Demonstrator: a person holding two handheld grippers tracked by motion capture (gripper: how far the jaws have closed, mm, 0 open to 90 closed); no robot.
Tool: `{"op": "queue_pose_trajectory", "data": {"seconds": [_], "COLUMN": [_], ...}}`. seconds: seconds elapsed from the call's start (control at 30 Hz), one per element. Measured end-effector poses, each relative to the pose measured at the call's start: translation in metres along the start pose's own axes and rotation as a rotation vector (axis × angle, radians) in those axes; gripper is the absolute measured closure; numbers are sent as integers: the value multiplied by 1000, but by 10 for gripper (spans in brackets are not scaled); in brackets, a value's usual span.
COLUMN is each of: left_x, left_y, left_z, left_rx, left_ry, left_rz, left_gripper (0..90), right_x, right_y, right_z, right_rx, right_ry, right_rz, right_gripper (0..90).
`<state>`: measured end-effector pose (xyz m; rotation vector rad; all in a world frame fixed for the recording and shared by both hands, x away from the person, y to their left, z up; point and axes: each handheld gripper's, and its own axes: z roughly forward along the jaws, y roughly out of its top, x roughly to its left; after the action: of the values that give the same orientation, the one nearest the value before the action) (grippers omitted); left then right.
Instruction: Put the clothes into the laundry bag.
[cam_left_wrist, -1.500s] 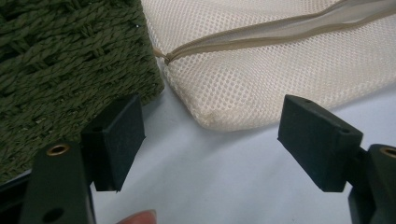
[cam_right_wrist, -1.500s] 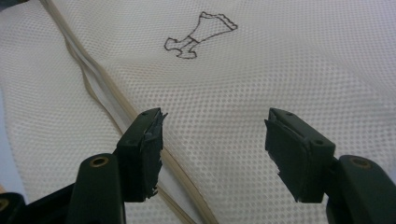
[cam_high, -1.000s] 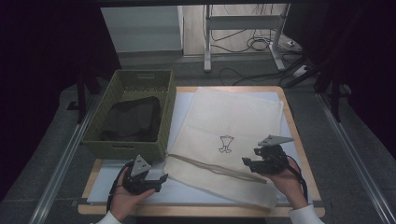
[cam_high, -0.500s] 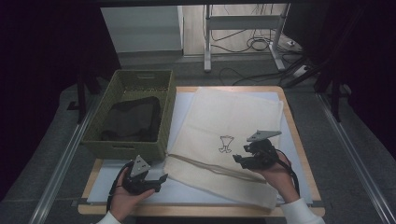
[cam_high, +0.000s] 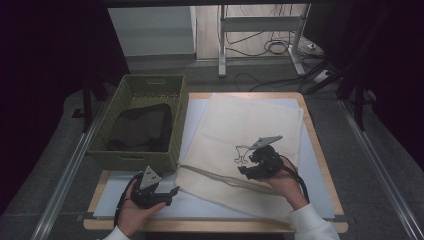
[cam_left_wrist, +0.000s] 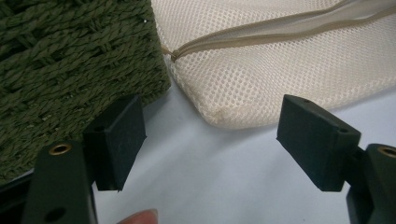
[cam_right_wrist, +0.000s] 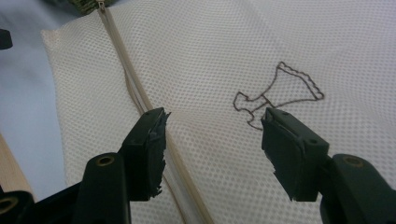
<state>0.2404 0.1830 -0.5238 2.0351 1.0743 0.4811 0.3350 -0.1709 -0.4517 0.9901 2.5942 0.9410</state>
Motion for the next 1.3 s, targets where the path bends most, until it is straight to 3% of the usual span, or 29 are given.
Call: {"op": "queue_pose_trajectory", "data": {"seconds": [0.4,0.7,0.9,1.3], "left_x": [0,-3,-4,-3], "left_y": [0,0,0,-1], "left_z": [0,2,3,4], "left_rx": [-1,3,7,12], "left_ry": [0,-6,-6,-10], "left_rz": [1,4,9,8], "left_gripper": [233,233,233,232], "right_x": [8,17,20,20], "right_y": [5,3,4,1], "right_z": [23,39,48,66], "right_rx": [51,121,150,223], "right_ry": [29,58,61,44], "right_rz": [-34,-96,-126,-140], "right_gripper": [405,477,528,595]}}
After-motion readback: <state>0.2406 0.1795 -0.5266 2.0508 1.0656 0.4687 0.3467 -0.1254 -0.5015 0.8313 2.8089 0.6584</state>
